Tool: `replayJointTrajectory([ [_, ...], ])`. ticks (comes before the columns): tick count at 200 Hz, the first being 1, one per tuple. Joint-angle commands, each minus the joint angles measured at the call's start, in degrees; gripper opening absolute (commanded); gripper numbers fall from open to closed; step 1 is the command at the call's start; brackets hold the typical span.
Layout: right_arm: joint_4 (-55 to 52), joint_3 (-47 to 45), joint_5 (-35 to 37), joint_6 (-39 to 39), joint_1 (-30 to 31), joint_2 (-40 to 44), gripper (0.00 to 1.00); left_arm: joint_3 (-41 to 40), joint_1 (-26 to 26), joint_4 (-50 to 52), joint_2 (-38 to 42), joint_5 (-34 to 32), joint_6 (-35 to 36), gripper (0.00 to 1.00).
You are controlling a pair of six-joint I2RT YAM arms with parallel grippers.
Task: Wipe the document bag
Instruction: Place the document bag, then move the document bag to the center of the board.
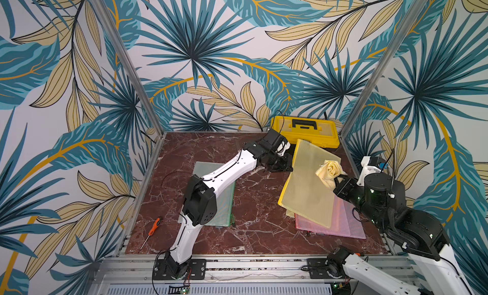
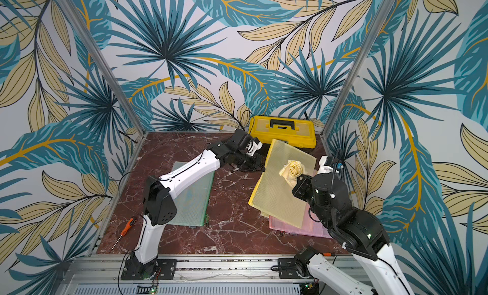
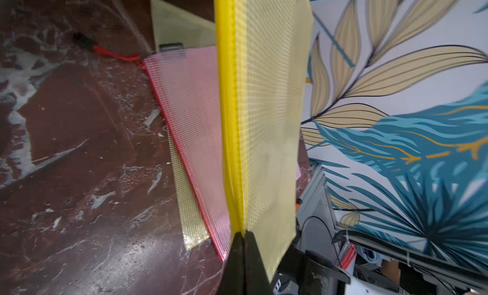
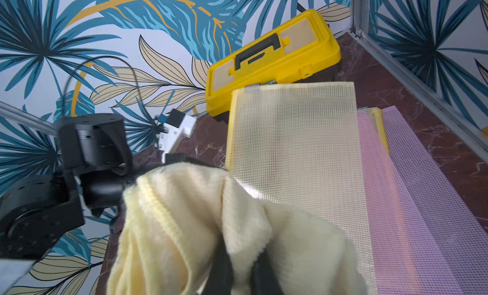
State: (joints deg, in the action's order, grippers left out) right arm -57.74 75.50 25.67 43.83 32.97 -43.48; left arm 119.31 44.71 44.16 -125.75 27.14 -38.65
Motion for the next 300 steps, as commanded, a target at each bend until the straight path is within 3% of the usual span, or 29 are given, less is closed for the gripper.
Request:
replayJointTrajectory([
  [1, -1.2, -1.6, 0.6, -1.8, -0.2, -1.7, 0.0, 1.1, 1.7, 0.9, -3.4, -5.8, -2.6, 0.09],
  [12, -0.8, -2.5, -0.3, -1.8, -0.1, -2.8, 0.0, 0.9, 1.9, 0.9, -4.7, -6.7, -2.9, 0.29],
  [31, 1.3, -4.2, -3.9, -2.3, -0.2, -5.7, 0.0, -2.5, 1.7, 0.9, -2.9, -10.1, -2.2, 0.85],
  [44, 3.9, -5.9, -7.7, -2.5, -0.1, -8.7, 0.0, -7.3, 0.8, 1.0, 2.2, -16.0, -1.6, 1.0],
  [66, 8.4, -7.4, -16.6, -0.7, -0.1, -15.6, 0.0, -18.4, -4.4, 0.9, 13.3, -22.3, -0.6, 0.99],
  [102, 23.0, -9.2, -30.2, 2.1, 2.0, -28.3, 0.0, -42.3, -23.9, 0.9, 31.5, -24.6, -1.2, 1.0],
  [125, 23.5, -0.8, -30.6, -0.4, 7.8, -41.6, 0.0, -53.1, -36.4, 0.8, 38.3, -23.6, -0.7, 1.0],
  [153, 23.4, 13.5, -37.3, -1.4, 12.7, -61.6, 0.0, -58.6, -44.1, 0.8, 41.0, -23.0, 0.7, 1.0],
  [186, 18.9, 32.2, -41.7, -1.9, 17.0, -81.0, 0.0, -61.1, -49.1, 0.4, 40.9, -21.2, 1.9, 1.0],
  [212, 19.3, 36.1, -42.8, -0.7, 16.5, -88.9, 0.0, -61.9, -50.9, 0.1, 41.4, -20.9, 2.1, 1.0],
  [238, 19.5, 30.6, -43.7, 0.5, 15.2, -90.4, 0.0, -62.0, -51.0, -1.2, 41.3, -18.4, 4.1, 0.99],
  [281, 20.6, 15.8, -40.2, -1.7, 11.6, -81.8, 0.0, -63.3, -50.8, -5.6, 40.6, -9.2, 9.3, 1.0],
  [300, 21.0, 11.8, -41.4, -3.4, 9.4, -78.9, 0.0, -63.1, -48.4, -6.7, 39.0, -4.9, 12.4, 1.0],
])
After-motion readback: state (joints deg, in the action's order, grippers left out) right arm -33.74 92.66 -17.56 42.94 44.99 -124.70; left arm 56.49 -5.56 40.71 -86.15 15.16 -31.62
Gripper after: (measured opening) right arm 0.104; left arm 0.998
